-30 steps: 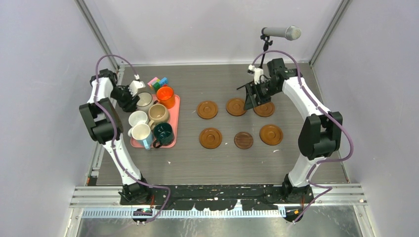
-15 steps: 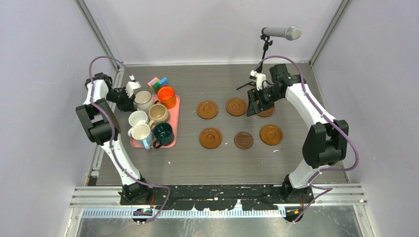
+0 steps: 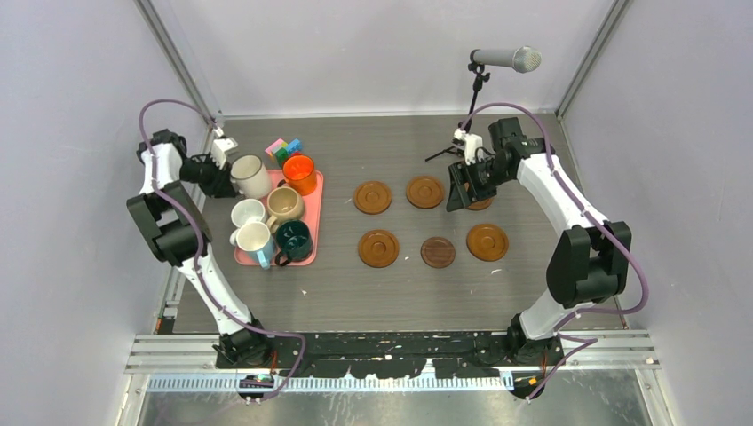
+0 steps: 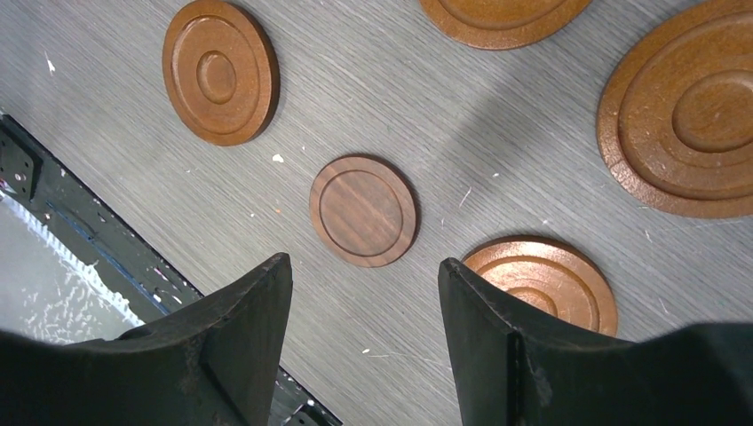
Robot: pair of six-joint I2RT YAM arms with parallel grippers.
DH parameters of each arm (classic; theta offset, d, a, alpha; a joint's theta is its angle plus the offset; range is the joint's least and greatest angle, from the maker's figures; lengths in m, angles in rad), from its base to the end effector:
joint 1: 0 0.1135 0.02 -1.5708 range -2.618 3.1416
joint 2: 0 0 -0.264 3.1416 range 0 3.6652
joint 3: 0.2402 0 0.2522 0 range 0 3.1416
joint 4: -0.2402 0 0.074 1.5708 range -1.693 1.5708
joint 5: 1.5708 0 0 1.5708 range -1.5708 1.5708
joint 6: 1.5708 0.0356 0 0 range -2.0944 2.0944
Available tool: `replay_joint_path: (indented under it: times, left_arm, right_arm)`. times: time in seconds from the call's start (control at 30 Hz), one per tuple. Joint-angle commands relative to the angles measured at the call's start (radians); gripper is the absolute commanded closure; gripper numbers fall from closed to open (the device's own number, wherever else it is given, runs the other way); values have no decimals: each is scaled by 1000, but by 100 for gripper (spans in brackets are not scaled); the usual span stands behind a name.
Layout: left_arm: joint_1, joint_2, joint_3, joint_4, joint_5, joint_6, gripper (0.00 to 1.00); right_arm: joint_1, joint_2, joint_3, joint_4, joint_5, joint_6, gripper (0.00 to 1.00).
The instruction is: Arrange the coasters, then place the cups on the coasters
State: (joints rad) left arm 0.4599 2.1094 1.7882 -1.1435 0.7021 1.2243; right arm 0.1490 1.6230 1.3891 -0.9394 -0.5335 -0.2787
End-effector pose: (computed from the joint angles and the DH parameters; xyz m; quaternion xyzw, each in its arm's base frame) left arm 0.3843 0.1647 0.2191 0.3666 0.8632 -0.1915 0.2894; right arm 0.3202 0.0664 0.2822 -0.2515 0.9131 0.2455 0.2068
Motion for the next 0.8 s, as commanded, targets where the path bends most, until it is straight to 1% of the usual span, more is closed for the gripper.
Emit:
replay_joint_path:
  times: [0.0,0.23,0.3,0.37,0.57,0.63,0.67,0.77]
  left_arm:
    - [9,-144,106,-13,152,-144,100]
    - [-9,-259,157,19,165,-346,100]
    - [-32,-303,158,31,137,-410,100]
    - [-78,-348,155,33,82,-466,100]
    - [-343,-488,88,57,-103,-590,100]
    - [-459,-516,71,77,-164,-643,100]
    - [-527,-524,65,90,-222,-678,100]
    - [-709,-511,63,109,-337,-763,100]
  right_arm:
    - [-29,-67,-6,17,-26,0,34]
    - [-124,-109,-34,15,-70,38,33]
    - [-150,-129,-48,15,-65,46,33]
    - [-184,-150,-63,16,-50,63,33]
    - [-272,-205,-97,19,-14,116,32]
    - [-324,-213,-98,32,-4,152,32]
    - [-352,-217,-99,41,2,172,32]
    - [-428,-225,-105,73,10,230,31]
